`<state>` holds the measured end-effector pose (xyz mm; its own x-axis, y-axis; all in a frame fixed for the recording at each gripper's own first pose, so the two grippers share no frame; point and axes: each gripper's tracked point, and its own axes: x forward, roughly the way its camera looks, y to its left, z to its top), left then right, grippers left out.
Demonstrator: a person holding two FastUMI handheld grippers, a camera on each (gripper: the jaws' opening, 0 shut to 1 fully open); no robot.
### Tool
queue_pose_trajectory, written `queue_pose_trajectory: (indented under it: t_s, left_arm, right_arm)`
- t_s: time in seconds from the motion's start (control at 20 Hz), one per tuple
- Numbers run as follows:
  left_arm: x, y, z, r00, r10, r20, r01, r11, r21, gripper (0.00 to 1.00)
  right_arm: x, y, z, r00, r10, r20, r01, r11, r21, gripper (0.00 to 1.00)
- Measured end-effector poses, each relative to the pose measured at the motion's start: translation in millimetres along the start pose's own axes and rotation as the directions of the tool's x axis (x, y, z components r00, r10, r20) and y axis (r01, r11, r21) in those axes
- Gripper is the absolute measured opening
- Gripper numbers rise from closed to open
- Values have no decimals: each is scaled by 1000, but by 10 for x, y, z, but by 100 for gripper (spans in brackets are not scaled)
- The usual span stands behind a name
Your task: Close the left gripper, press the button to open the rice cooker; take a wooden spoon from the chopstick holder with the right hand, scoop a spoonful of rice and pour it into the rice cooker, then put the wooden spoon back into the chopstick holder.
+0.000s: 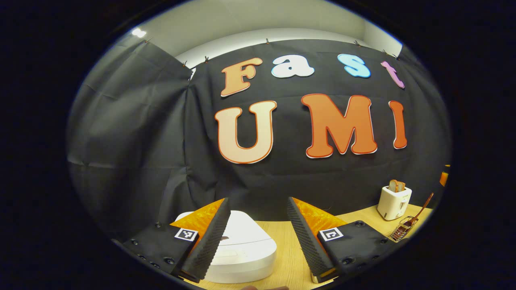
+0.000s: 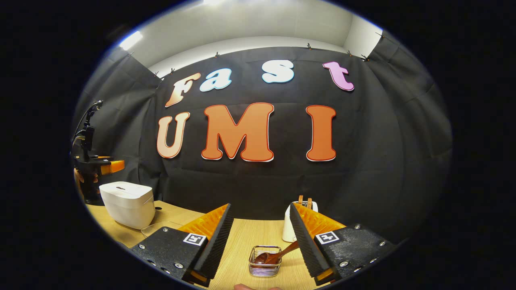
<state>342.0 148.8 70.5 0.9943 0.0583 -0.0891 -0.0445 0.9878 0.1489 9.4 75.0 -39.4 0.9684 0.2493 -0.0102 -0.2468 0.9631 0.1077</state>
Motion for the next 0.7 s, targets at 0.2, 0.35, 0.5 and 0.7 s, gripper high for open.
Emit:
queue_pose_trajectory:
  t_s: [0.2,0.35,0.5,0.7]
  left_arm:
    - [-168,-293,1,999,-42,30,41,999,17,94]
    - [-258,-426,0,998,-45,43,44,999,28,99]
    - [-290,-541,-49,997,-60,39,58,998,33,99]
    - [-292,-625,-91,997,-77,25,78,997,-12,99]
  right_arm:
    - [-32,-31,-28,1000,-15,2,15,1000,5,79]
    - [-47,-72,-31,1000,-24,-1,24,1000,19,79]
    - [-66,-122,-9,999,-35,5,35,999,18,84]
    - [-71,-166,-10,999,-44,5,44,999,14,83]
